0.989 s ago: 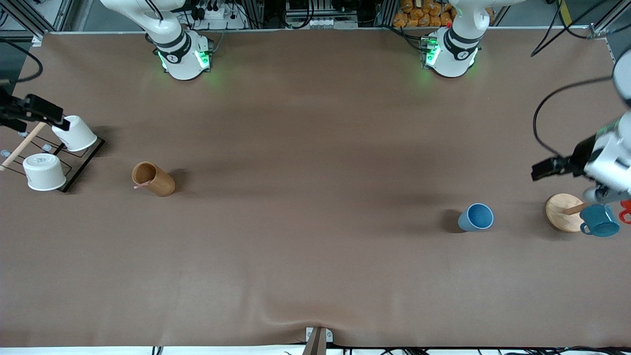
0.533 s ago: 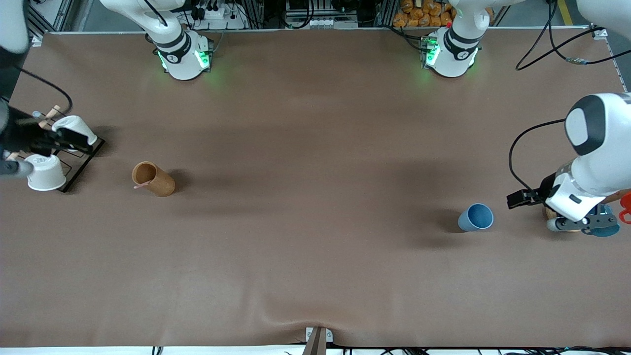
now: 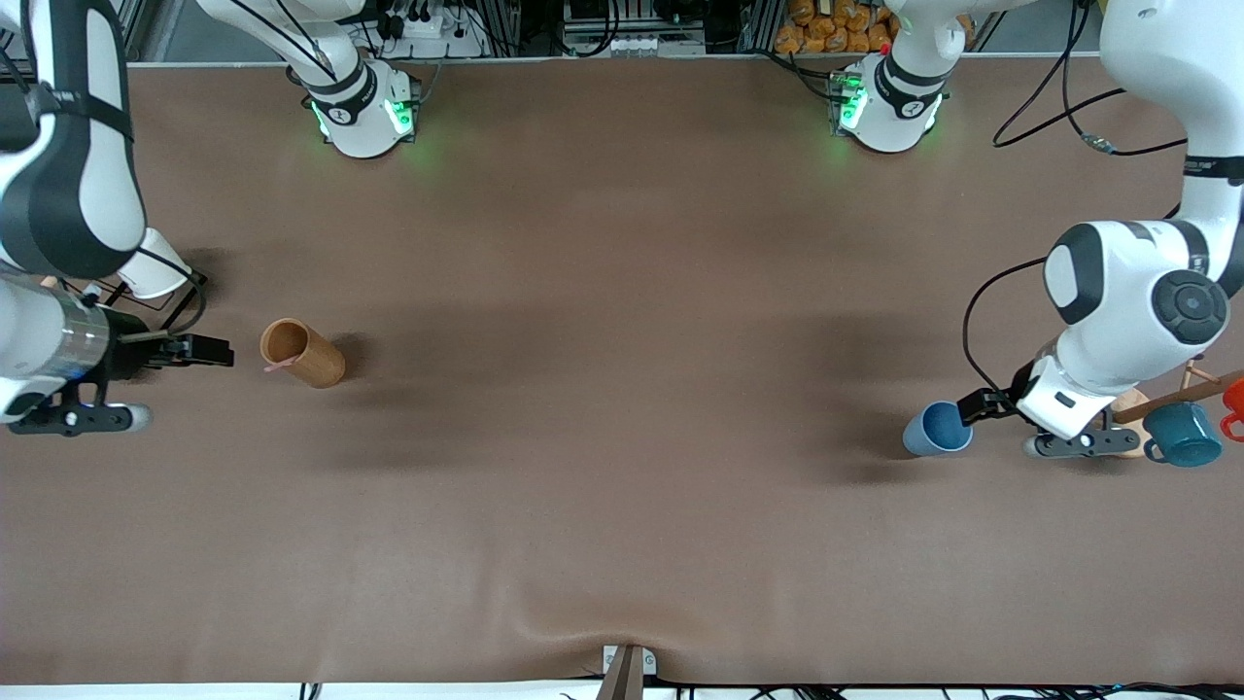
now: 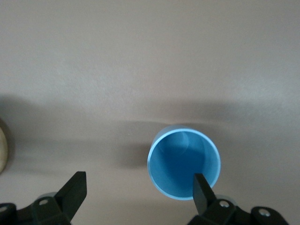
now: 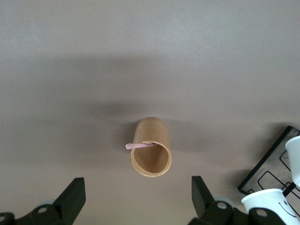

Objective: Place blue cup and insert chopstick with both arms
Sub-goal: 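Grasp the blue cup with the left gripper while the right gripper grasps the chopstick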

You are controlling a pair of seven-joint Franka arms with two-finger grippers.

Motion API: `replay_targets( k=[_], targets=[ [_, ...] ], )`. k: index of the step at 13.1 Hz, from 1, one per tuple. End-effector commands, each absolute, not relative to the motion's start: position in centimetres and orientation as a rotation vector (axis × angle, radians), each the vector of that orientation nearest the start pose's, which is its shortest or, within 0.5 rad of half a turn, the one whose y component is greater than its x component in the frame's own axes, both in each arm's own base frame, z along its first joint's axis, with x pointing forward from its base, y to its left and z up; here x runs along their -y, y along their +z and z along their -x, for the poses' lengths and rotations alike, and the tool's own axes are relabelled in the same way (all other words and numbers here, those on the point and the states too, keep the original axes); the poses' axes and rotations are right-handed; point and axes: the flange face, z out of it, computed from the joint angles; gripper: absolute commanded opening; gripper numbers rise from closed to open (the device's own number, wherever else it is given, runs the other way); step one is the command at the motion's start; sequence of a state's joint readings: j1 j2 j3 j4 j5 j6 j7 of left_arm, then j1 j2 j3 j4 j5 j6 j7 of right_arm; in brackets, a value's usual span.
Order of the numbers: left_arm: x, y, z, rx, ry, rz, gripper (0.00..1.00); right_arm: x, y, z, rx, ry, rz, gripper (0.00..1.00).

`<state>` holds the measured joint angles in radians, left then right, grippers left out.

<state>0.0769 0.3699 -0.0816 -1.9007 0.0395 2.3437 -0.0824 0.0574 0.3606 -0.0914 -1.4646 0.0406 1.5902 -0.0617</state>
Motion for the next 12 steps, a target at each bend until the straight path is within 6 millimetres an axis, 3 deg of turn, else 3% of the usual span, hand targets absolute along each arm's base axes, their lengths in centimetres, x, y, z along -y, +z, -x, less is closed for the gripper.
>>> replay_targets(
  k=[1, 3, 6, 9, 11, 12],
  targets=[
    [-0.1, 30.3, -63.4, 0.090, -0.132, 3.159, 0.93, -0.7, 44.1, -64.5, 0.069, 0.416, 3.102, 1.00],
    [-0.1, 29.2, -63.5, 0.088, -0.130, 3.161, 0.89, -0.4, 43.2, -64.7, 0.061, 0.432, 3.099, 1.00],
    [-0.1, 28.2, -63.3, 0.089, -0.103, 3.163, 0.77, -1.9, 41.2, -65.0, 0.046, 0.467, 3.106, 1.00],
    [-0.1, 27.6, -63.4, 0.092, -0.091, 3.164, 0.63, -1.1, 38.5, -65.5, 0.002, 0.513, 3.104, 1.00],
    [0.1, 27.3, -63.6, 0.086, -0.091, 3.164, 0.44, -0.9, 37.6, -65.3, -0.017, 0.541, 3.109, 1.00],
    [0.8, 26.8, -63.5, 0.071, -0.079, 3.167, 0.27, -0.7, 36.9, -65.1, -0.023, 0.555, 3.106, 1.00]
  ],
)
